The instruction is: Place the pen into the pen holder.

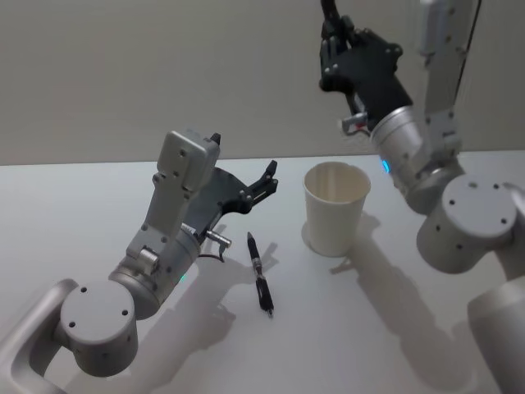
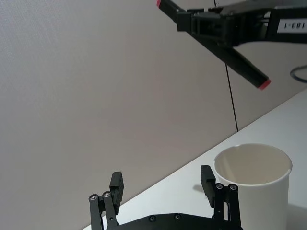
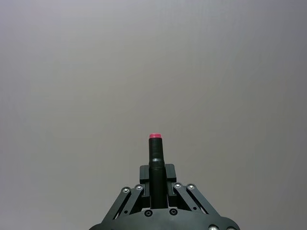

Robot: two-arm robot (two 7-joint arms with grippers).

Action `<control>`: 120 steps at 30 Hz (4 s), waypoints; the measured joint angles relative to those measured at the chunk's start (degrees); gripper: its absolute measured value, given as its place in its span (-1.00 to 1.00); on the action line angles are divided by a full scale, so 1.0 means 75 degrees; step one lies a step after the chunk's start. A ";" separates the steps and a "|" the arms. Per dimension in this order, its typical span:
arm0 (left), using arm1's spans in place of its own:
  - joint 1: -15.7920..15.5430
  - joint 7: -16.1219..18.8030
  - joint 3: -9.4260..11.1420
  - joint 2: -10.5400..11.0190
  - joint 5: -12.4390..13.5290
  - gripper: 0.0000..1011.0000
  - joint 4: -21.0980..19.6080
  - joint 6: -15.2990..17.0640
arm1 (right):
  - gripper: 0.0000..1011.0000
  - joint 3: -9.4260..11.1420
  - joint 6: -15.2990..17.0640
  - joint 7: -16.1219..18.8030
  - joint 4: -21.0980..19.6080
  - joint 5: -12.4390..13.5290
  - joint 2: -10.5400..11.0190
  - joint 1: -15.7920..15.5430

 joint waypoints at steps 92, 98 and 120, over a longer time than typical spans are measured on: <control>0.0000 0.0000 0.0000 0.0000 0.0000 0.98 0.0000 0.0000 | -0.34 -0.0260 -0.0868 -0.0373 0.1143 -0.1064 0.0155 -0.0852; 0.0000 0.0000 0.0000 0.0000 0.0000 0.98 0.0000 0.0000 | 0.06 -0.0255 -0.0857 -0.0374 0.1127 -0.1063 0.0160 -0.0862; 0.0000 0.0000 0.0000 0.0000 0.0000 0.98 0.0000 0.0000 | 0.98 -0.0239 -0.0840 -0.0330 0.1011 -0.1031 0.0191 -0.0889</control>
